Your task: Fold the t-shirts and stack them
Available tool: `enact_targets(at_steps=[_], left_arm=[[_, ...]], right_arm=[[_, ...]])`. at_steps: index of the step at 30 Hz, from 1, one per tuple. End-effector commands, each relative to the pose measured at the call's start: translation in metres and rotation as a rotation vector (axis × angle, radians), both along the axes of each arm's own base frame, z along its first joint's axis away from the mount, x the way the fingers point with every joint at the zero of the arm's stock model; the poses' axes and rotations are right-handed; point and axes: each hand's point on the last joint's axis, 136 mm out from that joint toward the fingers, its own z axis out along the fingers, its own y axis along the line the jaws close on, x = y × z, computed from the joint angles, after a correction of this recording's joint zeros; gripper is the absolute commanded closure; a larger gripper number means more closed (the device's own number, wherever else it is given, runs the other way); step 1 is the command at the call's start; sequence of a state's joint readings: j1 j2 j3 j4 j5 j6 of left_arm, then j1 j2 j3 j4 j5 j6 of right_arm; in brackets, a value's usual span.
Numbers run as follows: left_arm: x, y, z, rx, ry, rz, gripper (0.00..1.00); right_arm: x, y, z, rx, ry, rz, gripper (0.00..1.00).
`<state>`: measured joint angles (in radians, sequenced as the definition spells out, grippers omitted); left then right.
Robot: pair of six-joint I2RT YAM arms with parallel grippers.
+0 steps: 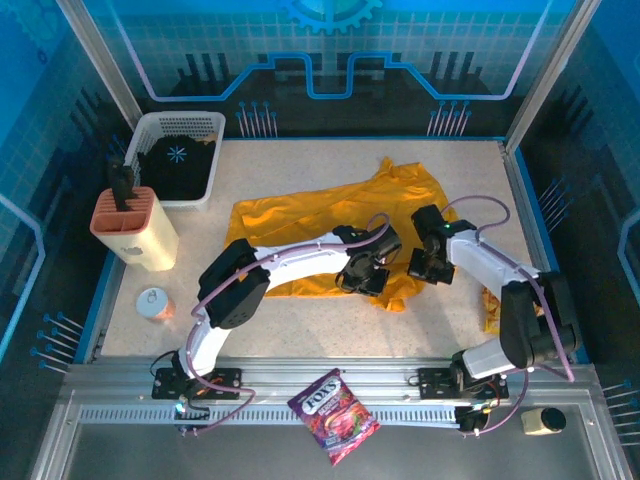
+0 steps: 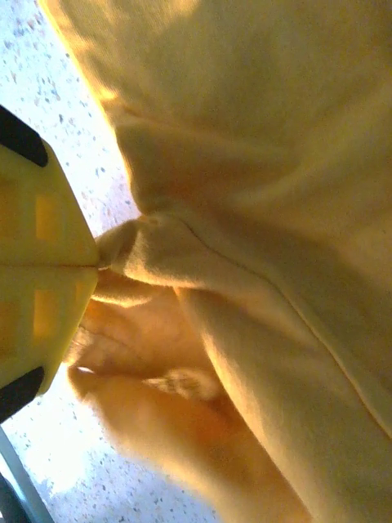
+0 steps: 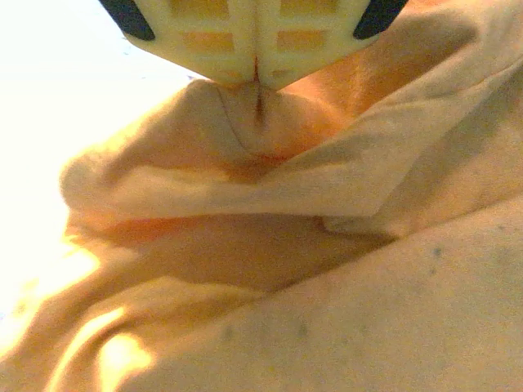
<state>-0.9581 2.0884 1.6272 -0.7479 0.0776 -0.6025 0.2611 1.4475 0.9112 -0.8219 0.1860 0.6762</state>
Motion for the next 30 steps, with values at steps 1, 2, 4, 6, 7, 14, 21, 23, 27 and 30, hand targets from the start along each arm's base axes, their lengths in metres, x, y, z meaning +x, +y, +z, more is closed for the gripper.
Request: enact_targets(at_steps=[1, 2, 4, 6, 7, 14, 21, 23, 27, 30], left_arm=[[-0.003, -0.001, 0.020, -0.061, -0.008, -0.027, 1.00], [-0.004, -0.001, 0.019, -0.063, -0.002, -0.028, 1.00], [-0.008, -0.001, 0.017, -0.072, 0.012, -0.036, 1.00], [-0.013, -0.002, 0.015, -0.080, 0.028, -0.045, 1.00], [-0.016, -0.002, 0.014, -0.083, 0.038, -0.050, 1.00], [-0.048, -0.010, 0.010, -0.115, 0.114, -0.121, 1.00], [-0.065, 0.006, 0.040, -0.123, 0.074, -0.171, 0.89], [-0.061, 0.013, 0.058, -0.117, 0.028, -0.179, 0.77], [-0.042, 0.024, 0.088, -0.100, -0.071, -0.170, 0.40], [-0.022, 0.031, 0.092, -0.099, -0.099, -0.125, 0.29]], right_arm=[[-0.022, -0.026, 0.017, -0.108, 0.099, 0.085, 1.00], [-0.025, -0.031, 0.018, -0.133, 0.116, 0.094, 1.00], [-0.028, -0.041, 0.020, -0.183, 0.152, 0.115, 1.00], [-0.029, -0.050, 0.020, -0.225, 0.191, 0.129, 1.00], [-0.030, -0.055, 0.020, -0.246, 0.217, 0.125, 1.00], [-0.035, -0.050, 0.005, -0.248, 0.310, 0.151, 1.00], [-0.055, -0.006, 0.010, -0.105, 0.299, 0.219, 0.89], [-0.053, 0.014, 0.020, -0.009, 0.225, 0.221, 0.87], [-0.040, 0.015, 0.045, 0.034, 0.068, 0.173, 0.68], [-0.029, 0.000, 0.052, 0.025, 0.026, 0.117, 0.61]])
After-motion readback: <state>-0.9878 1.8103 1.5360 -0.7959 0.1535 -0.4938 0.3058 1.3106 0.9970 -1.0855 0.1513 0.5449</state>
